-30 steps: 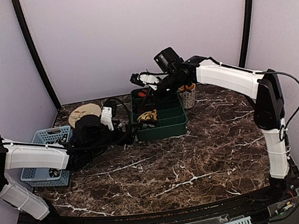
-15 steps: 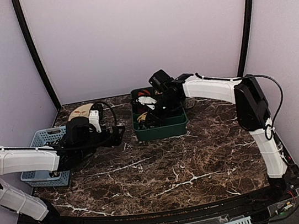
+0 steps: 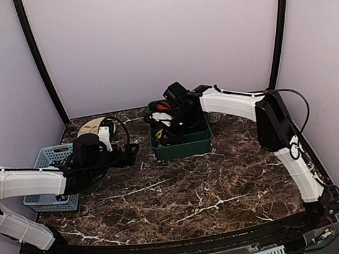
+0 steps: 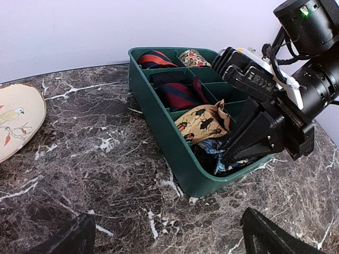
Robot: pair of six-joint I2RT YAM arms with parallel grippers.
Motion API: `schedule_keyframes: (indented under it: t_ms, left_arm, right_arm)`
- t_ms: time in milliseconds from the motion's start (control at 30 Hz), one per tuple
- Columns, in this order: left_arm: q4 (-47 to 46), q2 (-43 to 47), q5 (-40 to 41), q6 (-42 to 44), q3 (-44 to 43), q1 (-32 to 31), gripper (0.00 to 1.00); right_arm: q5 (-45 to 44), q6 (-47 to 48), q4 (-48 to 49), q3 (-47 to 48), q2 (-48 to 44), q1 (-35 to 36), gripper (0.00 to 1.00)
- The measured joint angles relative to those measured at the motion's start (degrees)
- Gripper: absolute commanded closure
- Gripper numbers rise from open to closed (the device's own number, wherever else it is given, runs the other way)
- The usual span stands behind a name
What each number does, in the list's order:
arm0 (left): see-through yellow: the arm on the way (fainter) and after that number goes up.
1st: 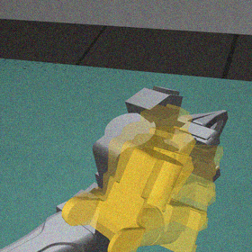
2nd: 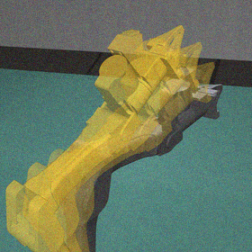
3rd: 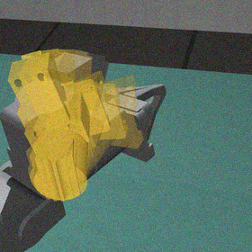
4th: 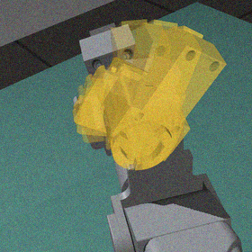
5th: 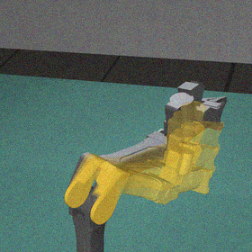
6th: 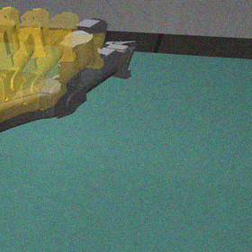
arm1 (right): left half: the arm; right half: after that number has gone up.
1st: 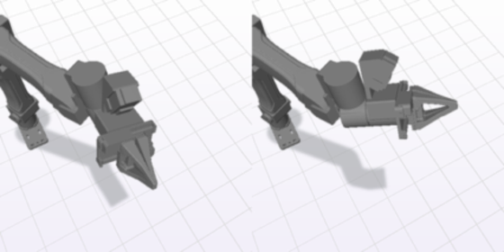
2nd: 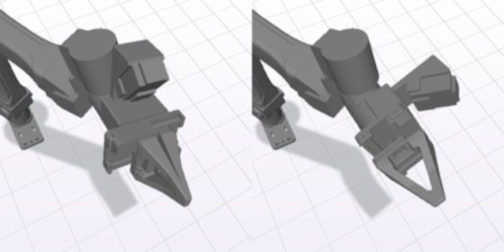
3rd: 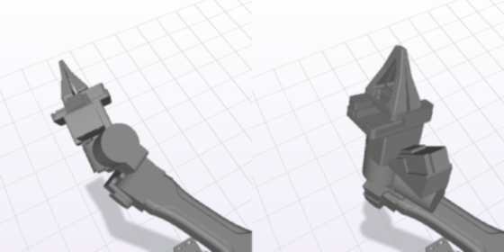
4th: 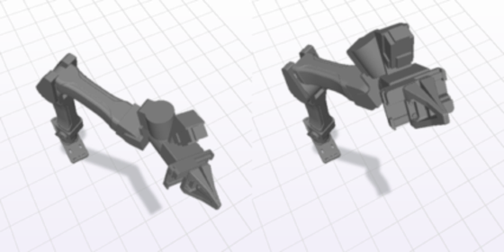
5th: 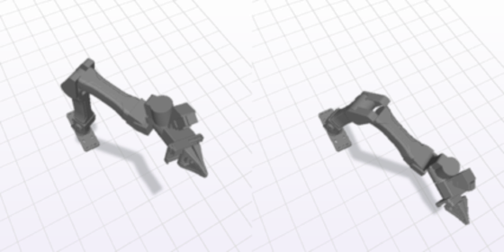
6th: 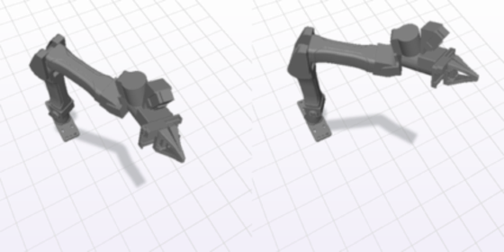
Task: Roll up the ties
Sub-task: Reset both arms
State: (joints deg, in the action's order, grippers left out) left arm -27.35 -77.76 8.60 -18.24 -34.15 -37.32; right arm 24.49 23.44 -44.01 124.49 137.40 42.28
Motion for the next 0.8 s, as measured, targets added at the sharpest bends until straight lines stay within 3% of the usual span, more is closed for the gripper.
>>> schedule_keyframes:
  t_ms: [300, 400, 600, 800]
  left_arm:
    - [-0.3, 0.0, -0.4, -0.2, 1.0, 0.5, 0.01]
    - [-0.3, 0.0, -0.5, -0.2, 1.0, 0.6, 0.01]
    - [0.3, 0.0, -1.3, 0.0, 0.6, 0.6, 0.01]
    - [5.0, -0.5, -2.5, 0.6, -4.9, 0.6, 0.01]
  right_arm:
    - [0.8, 0.2, -2.8, 5.3, 3.9, 0.4, 0.99]
    - [0.8, 0.3, -1.7, 3.9, 3.2, 0.4, 0.83]
    - [-1.2, -0.8, -0.2, 0.6, 0.1, 0.4, 0.61]
    - [-3.7, -3.1, -0.6, -1.7, -6.5, 0.2, 0.32]
